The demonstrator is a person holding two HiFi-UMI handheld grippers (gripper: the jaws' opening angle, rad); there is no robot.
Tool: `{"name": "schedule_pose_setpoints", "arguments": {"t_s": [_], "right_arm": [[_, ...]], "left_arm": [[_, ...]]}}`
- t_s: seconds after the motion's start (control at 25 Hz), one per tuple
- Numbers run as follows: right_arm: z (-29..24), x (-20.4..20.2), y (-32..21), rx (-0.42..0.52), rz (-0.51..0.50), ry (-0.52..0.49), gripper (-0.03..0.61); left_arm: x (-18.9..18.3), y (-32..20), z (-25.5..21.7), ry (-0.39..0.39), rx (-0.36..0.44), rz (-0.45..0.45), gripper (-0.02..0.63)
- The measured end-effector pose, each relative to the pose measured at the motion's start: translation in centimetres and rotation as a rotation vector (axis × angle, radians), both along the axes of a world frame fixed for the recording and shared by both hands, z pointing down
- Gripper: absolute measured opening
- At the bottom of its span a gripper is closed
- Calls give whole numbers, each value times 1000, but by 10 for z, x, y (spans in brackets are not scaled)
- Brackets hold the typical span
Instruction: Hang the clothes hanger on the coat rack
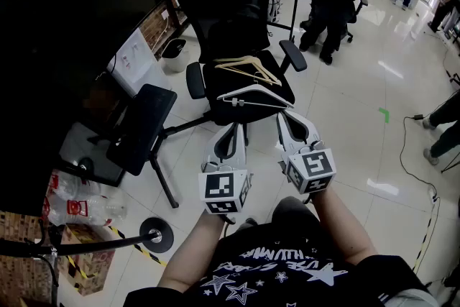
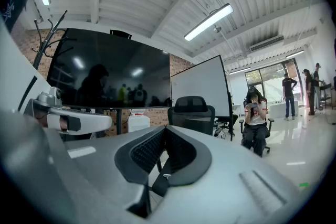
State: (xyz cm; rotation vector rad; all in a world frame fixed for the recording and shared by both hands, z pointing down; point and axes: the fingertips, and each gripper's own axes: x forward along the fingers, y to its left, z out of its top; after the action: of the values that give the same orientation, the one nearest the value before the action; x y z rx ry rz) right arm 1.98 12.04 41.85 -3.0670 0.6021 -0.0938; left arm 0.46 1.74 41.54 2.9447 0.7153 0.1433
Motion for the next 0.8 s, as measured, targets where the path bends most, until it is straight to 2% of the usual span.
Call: {"name": "schedule_pose_setpoints", "arguments": {"t_s": [0.36,0.6,0.8], "right_arm": [[7,53,18,-10,8,-14,8],[25,132,38,4,-15,-21,8],[43,199,54,14,-35,-33,8]], "left_arm": [[47,-22,16,-31,0,-58,5],[115,-16,23,-15,3,-118,5],[169,5,10,10,-27,-114,5]]}}
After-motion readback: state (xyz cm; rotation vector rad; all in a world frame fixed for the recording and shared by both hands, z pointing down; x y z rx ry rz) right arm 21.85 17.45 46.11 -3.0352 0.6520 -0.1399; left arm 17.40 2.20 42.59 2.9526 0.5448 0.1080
